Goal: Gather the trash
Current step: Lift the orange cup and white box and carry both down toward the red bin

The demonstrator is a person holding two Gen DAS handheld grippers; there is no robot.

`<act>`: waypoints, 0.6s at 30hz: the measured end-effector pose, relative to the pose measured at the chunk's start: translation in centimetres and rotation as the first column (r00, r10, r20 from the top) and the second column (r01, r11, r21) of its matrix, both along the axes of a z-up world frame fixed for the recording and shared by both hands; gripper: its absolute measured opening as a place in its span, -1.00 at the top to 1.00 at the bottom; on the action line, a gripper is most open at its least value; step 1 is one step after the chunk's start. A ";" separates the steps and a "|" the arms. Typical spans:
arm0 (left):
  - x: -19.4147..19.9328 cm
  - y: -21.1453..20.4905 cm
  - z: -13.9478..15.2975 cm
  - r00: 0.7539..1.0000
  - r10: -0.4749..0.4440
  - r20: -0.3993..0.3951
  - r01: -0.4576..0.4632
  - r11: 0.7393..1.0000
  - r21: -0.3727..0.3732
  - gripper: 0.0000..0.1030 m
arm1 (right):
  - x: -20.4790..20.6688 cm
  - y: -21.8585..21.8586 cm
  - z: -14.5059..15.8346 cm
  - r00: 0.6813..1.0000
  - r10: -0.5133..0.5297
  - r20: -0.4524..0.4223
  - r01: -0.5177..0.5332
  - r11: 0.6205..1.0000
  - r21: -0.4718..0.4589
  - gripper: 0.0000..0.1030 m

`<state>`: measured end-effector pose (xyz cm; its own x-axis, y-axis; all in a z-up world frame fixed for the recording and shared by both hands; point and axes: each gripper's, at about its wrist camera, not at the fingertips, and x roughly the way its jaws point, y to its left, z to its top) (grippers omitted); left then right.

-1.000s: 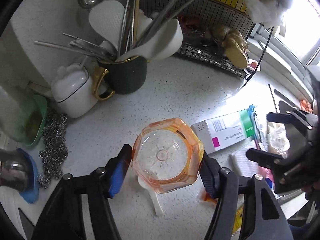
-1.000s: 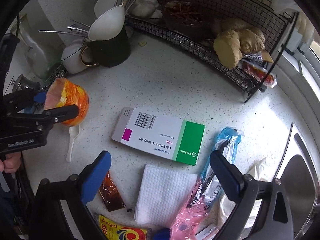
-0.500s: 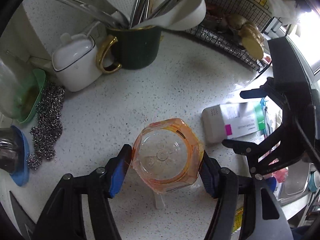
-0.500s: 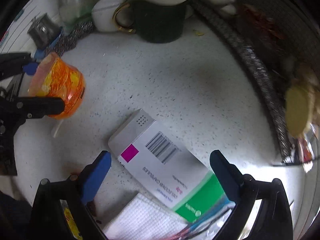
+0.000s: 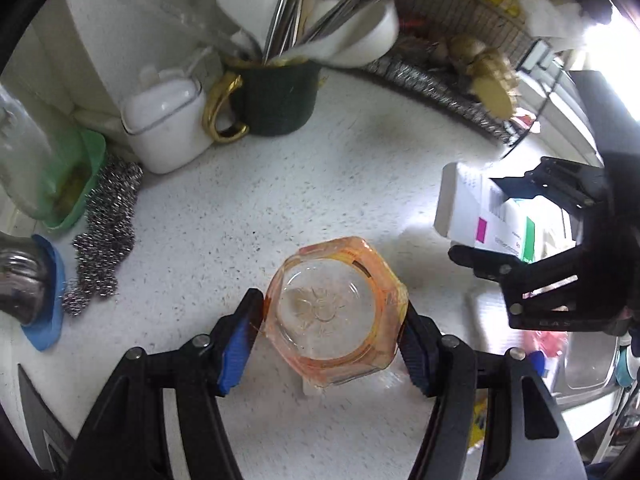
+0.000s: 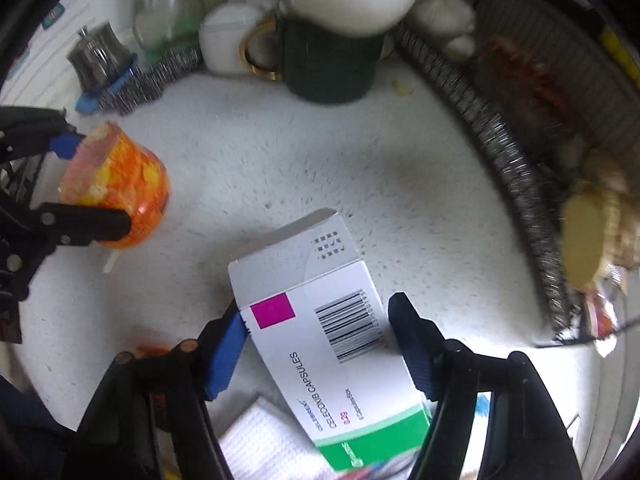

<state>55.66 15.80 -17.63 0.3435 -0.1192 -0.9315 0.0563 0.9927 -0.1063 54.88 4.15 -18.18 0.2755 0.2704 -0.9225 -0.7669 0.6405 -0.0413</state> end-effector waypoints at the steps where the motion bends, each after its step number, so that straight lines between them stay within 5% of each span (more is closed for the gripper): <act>1: -0.5 -0.4 0.8 1.000 -0.006 0.015 0.006 1.000 0.004 -0.21 | -0.8 -0.3 0.8 1.000 -0.014 0.014 0.013 1.000 0.011 -0.31; 7: -4.4 -2.9 4.6 0.994 -0.047 0.097 0.046 0.999 0.011 -0.20 | -5.7 -3.2 5.8 0.985 -0.114 0.133 0.104 0.991 0.079 -0.31; 18: -14.2 -9.0 7.8 0.981 -0.110 0.162 0.107 0.994 0.025 -0.20 | -12.8 -10.5 10.9 0.961 -0.217 0.173 0.198 0.973 0.117 -0.30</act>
<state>41.44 6.80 -9.78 0.4763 -0.1497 -0.8665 0.1792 0.9813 -0.0710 42.12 -6.35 -7.32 0.4968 0.2757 -0.8229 -0.6018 0.7927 -0.0977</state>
